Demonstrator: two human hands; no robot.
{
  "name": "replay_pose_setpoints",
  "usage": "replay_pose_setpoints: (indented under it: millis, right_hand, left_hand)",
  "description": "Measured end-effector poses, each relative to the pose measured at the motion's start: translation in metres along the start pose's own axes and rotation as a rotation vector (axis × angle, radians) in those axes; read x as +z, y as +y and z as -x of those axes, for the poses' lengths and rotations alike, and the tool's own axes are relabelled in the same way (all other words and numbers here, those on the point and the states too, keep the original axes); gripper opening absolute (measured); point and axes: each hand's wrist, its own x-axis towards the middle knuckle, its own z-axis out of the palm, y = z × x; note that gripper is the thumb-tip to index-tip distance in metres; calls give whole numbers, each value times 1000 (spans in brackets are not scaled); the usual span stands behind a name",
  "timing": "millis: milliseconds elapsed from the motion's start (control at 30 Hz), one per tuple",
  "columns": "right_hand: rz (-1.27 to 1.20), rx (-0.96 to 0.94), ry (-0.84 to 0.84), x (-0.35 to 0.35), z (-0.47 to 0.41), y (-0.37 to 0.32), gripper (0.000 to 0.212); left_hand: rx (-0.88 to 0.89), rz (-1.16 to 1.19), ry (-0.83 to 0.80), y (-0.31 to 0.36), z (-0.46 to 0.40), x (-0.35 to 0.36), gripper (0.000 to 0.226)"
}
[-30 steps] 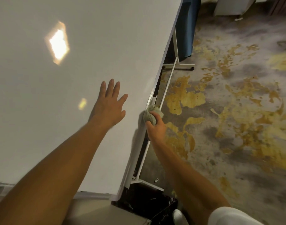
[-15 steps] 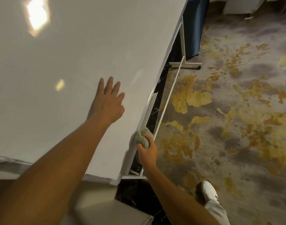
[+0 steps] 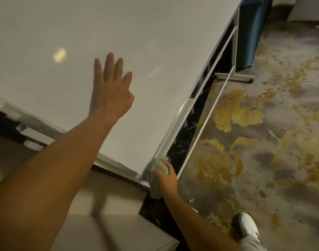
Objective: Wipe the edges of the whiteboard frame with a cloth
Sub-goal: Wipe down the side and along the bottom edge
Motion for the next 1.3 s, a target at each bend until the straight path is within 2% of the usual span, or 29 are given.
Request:
replay_pose_setpoints:
  millis: [167,333,400,500,567,633,700,833,967,1100,1300]
  right_hand:
    - [108,-17,-59,-33,1,-22,41]
    - [239,-185,-201,-39,-22,-95,65]
    - [398,-270,-315,-34,-44,-129,67]
    - [775,-376,-512,-28,-71,-164,71]
    - [1077,-537,-611,-35,-85,-170,77]
    - [1246,-674,-714,-48,-99,-169,79]
    - [1299,-730,-800,-61,-111,-169,74]
    - [1383,-778,-969,-68,-127,-180,75]
    - [1350,-775,-1043,-60,-124,-194,87]
    - [1398,-856,-1055,-55,-121,-195,87]
    - [1502,-885,-1097,-55,-119,-196,91]
  left_hand:
    - [-83,-19,15,-23,-9,-22,66]
    - [-156,-67,33,-42,-31,-47,66]
    - [-214,-88,67,-61,-45,-57,65]
    - [-405,-86,128,-96,-73,-71,62]
    - [-509,-3,180,-123,-86,-69,57]
    - [-680,132,219,-144,-96,-75,49]
    - [-840,223,196,-153,-104,-80,49]
    - [-936,356,-28,-153,-119,-77,56]
    - [-908,243,-42,-164,-128,-67,62]
    - [-944,206,-82,-146,-120,-46,66]
    - [-907,80,-5,-111,-96,-16,70]
